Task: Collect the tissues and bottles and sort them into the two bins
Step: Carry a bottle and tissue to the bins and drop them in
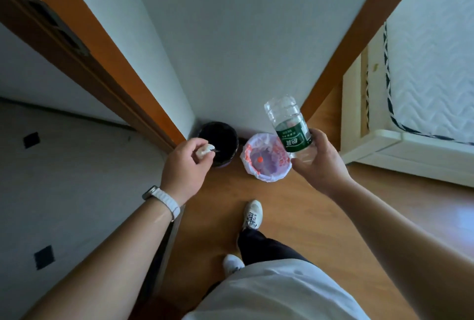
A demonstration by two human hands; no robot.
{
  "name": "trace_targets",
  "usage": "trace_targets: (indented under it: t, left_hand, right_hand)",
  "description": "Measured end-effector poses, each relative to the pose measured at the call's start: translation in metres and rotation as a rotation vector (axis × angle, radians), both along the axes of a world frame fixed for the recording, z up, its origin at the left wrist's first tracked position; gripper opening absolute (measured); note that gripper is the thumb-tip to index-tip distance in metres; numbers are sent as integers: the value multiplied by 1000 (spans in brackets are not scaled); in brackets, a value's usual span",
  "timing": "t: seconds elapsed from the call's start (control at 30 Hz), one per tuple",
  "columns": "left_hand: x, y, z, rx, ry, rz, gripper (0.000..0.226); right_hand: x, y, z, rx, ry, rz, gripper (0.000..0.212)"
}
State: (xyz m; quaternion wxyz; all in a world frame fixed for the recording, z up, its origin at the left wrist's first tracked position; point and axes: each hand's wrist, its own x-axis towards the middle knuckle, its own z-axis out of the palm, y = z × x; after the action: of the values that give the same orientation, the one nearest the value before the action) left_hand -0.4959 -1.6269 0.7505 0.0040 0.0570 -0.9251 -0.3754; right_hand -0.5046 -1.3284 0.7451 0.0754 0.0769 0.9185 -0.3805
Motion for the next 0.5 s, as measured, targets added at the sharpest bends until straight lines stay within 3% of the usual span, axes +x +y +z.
trace_targets:
  t: [0.5]
  left_hand:
    - [-141, -8, -68, -53, -188, -80, 21]
  right_hand:
    - [-117, -17, -68, -9, -196, -7, 83]
